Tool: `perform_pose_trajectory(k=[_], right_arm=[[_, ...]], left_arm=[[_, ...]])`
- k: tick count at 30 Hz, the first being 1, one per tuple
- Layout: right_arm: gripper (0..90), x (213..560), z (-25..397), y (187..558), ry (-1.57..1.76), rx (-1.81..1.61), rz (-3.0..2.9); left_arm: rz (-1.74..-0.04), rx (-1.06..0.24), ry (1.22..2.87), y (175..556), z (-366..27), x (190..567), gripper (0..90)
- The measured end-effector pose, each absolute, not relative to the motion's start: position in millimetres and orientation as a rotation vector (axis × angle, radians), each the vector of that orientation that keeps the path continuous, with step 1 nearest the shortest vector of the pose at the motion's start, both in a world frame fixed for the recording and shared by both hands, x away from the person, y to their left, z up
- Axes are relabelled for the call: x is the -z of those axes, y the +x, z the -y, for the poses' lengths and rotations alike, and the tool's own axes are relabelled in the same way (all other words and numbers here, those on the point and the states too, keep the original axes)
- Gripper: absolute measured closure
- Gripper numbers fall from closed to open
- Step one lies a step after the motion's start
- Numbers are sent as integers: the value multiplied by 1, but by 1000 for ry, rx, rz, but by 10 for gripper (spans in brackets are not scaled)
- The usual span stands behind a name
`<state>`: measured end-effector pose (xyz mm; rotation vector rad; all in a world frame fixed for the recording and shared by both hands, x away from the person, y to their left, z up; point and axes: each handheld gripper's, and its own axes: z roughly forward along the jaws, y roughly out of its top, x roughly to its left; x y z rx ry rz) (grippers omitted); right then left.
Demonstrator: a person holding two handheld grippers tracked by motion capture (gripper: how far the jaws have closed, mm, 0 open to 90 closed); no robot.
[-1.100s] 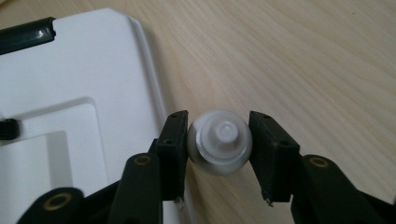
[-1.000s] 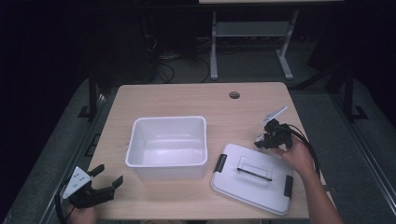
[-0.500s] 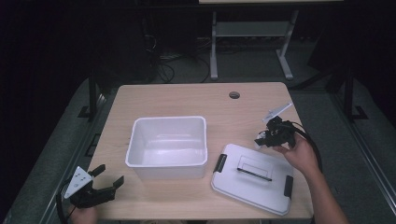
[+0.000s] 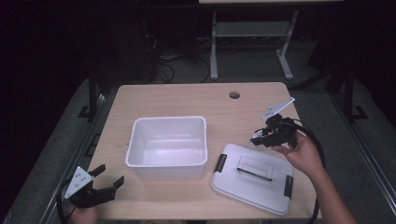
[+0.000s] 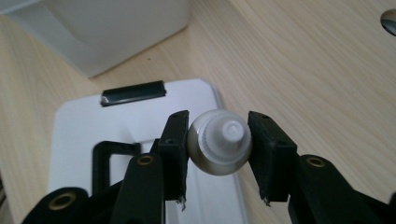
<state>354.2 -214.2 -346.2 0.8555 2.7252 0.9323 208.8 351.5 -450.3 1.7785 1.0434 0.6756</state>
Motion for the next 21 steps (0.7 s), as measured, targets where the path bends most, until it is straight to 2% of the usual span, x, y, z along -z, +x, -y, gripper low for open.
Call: perform_pose_trajectory(k=[21], right_arm=[[598, 326, 181, 330, 740, -960, -2788]], left_arm=[[-1041, -674, 1774, 209, -352, 450, 130]])
